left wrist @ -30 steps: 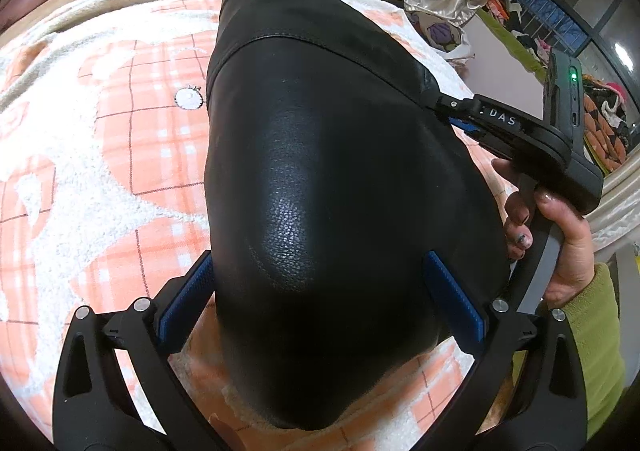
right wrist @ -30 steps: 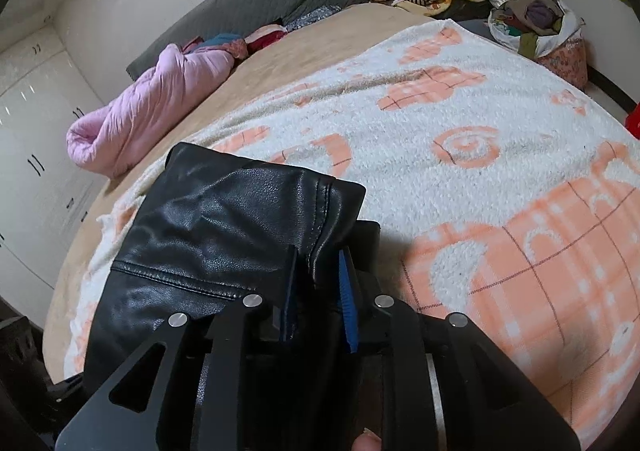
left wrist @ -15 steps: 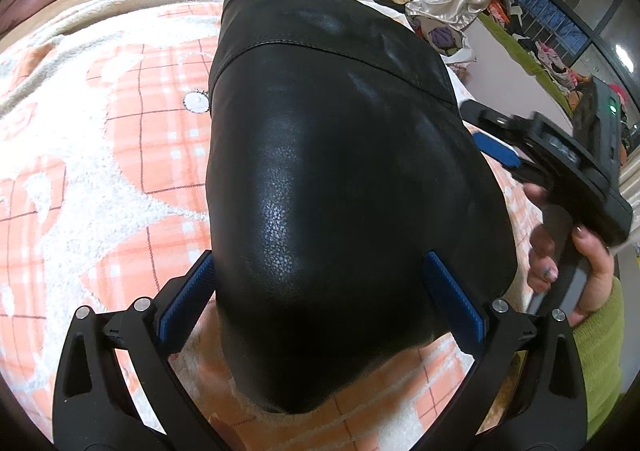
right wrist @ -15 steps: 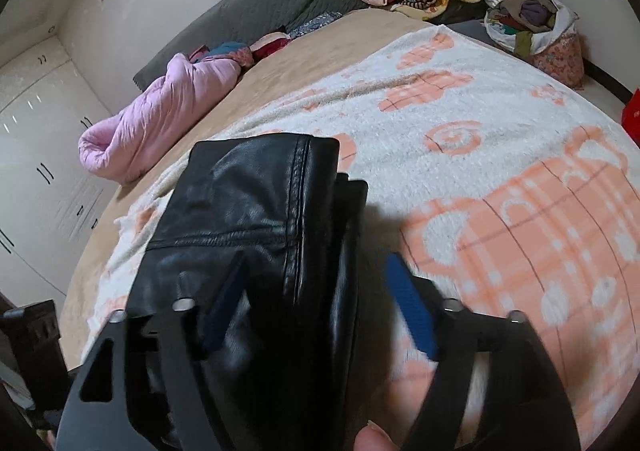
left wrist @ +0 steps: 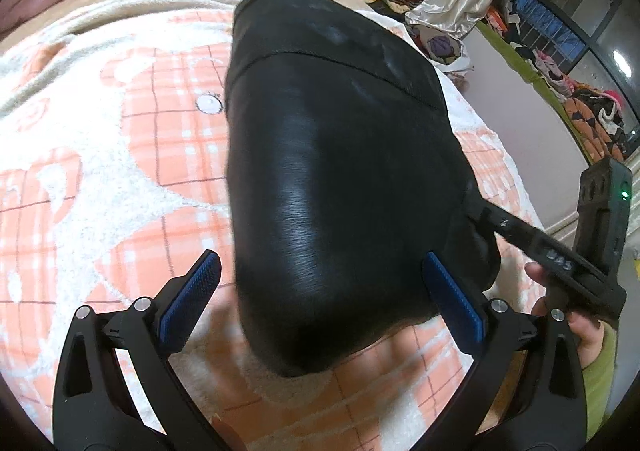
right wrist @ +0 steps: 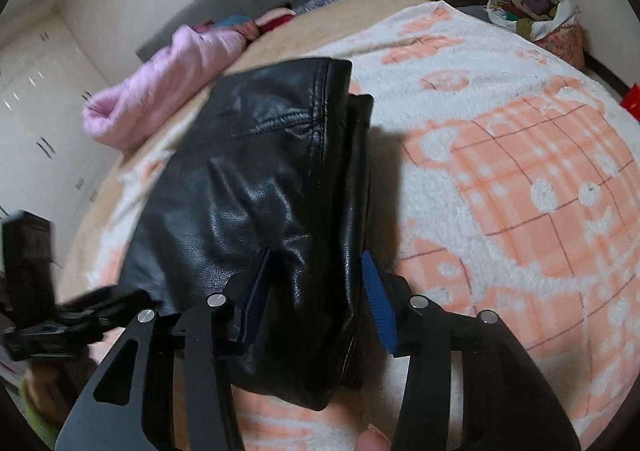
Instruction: Fold large clothes
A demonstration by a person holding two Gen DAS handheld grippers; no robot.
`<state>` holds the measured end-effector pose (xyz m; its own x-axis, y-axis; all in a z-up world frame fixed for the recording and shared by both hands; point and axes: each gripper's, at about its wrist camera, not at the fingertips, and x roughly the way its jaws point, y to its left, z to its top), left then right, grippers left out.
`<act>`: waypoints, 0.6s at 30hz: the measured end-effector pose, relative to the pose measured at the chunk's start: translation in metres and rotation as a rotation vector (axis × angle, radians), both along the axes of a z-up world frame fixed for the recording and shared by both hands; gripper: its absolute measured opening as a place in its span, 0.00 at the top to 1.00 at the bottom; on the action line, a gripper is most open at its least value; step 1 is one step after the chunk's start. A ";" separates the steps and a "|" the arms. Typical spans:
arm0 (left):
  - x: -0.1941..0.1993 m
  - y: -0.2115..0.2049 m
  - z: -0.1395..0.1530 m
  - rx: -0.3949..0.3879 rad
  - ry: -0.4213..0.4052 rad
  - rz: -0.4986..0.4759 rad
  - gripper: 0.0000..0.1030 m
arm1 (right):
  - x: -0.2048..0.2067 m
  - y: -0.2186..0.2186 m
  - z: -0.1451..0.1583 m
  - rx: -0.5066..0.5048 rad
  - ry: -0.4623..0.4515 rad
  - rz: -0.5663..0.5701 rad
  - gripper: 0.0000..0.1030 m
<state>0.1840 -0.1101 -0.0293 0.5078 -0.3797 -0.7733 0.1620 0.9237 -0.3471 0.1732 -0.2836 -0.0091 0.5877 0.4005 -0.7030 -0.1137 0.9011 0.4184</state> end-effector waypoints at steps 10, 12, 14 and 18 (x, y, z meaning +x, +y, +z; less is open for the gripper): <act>-0.014 0.007 0.017 -0.003 -0.040 0.010 0.09 | -0.007 -0.001 -0.005 0.012 -0.003 -0.035 0.44; -0.017 0.008 0.021 0.004 -0.050 0.015 0.09 | -0.010 -0.003 -0.004 -0.011 -0.005 -0.065 0.26; -0.023 0.011 0.023 0.009 -0.056 0.022 0.09 | -0.014 -0.007 -0.003 0.009 -0.010 -0.076 0.22; -0.031 0.011 0.031 0.007 -0.078 0.035 0.09 | -0.022 -0.009 0.001 0.005 -0.034 -0.094 0.17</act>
